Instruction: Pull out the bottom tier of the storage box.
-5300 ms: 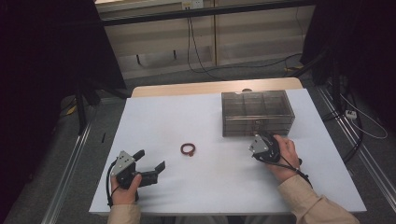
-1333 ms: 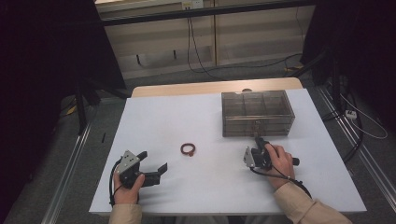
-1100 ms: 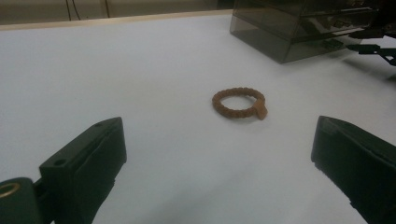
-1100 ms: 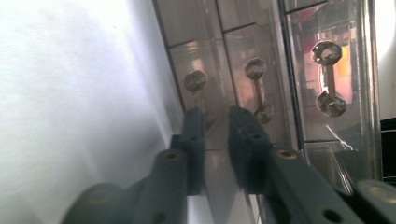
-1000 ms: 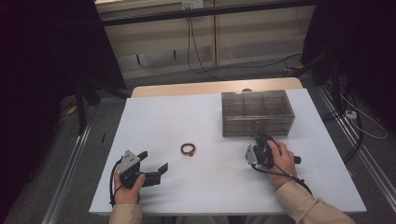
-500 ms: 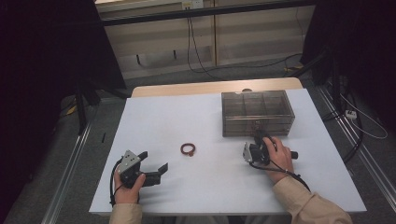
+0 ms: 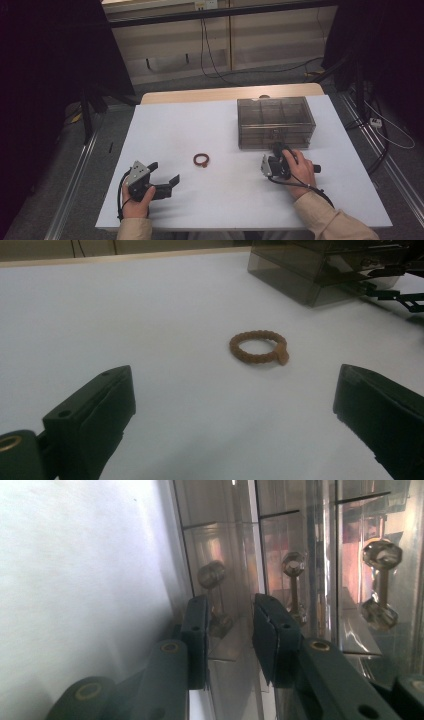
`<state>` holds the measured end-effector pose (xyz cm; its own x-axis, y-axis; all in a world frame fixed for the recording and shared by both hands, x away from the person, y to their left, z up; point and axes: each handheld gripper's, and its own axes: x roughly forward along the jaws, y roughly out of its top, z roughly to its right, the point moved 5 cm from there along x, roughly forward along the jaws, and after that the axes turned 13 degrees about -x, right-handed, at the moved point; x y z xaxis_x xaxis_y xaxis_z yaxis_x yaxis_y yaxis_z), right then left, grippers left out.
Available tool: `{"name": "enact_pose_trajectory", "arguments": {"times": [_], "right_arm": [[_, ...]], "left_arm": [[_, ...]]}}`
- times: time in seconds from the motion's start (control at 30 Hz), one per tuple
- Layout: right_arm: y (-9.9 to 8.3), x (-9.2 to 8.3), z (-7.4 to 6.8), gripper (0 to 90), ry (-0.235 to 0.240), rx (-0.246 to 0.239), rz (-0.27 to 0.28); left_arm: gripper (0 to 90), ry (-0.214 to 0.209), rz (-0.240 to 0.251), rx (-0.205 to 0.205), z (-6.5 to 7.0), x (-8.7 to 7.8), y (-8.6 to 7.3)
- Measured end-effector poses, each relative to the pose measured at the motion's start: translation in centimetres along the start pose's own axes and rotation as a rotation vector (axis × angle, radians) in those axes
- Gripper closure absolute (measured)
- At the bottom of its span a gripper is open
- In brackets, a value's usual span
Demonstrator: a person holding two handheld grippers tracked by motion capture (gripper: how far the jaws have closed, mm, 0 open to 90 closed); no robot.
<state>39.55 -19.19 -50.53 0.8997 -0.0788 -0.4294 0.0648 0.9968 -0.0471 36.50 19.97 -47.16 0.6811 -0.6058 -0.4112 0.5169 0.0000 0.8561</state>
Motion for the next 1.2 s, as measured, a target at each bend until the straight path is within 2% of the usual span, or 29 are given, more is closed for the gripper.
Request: {"name": "enact_pose_trajectory", "arguments": {"times": [0.07,0.27,0.47,0.57,0.7,0.83,0.9,0.97,1.1,1.13,1.17,1.2], "right_arm": [[0.0,-0.2,0.0,68.6,-0.002,-0.014,0.007],[0.0,-0.8,-0.3,68.5,0.004,0.010,0.013],[0.0,-1.0,-0.4,68.2,0.004,0.011,0.020],[-0.1,-1.0,-0.3,66.5,0.004,0.033,0.024],[-0.4,-1.2,-0.1,56.3,0.002,0.090,0.034],[-0.6,-1.7,0.2,49.0,0.002,0.172,0.068],[-0.7,-2.0,0.4,41.8,-0.002,0.242,0.076],[-0.9,-2.2,0.7,40.0,0.017,0.311,0.091],[-1.4,-2.5,1.1,30.0,0.007,0.449,0.099],[-1.8,-2.6,1.2,29.0,0.021,0.520,0.111],[-1.8,-2.6,1.2,29.0,0.021,0.520,0.111],[-2.0,-2.6,1.3,27.9,0.019,0.550,0.116]], "left_arm": [[3.3,0.001,-0.001,0.001,0.0,0.0,0.0],[3.3,-0.002,0.001,0.001,0.1,0.0,0.0],[3.3,-0.002,0.000,0.004,0.1,0.0,0.0],[3.3,-0.001,-0.001,0.001,0.1,0.0,0.0],[3.3,-0.002,-0.001,-0.002,0.1,0.0,0.0],[3.3,-0.001,-0.009,0.005,0.1,0.1,-0.1],[3.3,0.000,-0.010,0.007,0.2,0.1,-0.1],[3.3,-0.003,-0.008,0.005,0.2,0.1,-0.1],[3.3,0.002,-0.012,0.006,0.2,0.1,-0.1],[3.3,0.002,-0.013,0.007,0.2,0.2,-0.1],[3.3,0.002,-0.015,0.008,0.2,0.2,-0.1],[3.3,0.003,-0.016,0.009,0.2,0.2,-0.1]]}}
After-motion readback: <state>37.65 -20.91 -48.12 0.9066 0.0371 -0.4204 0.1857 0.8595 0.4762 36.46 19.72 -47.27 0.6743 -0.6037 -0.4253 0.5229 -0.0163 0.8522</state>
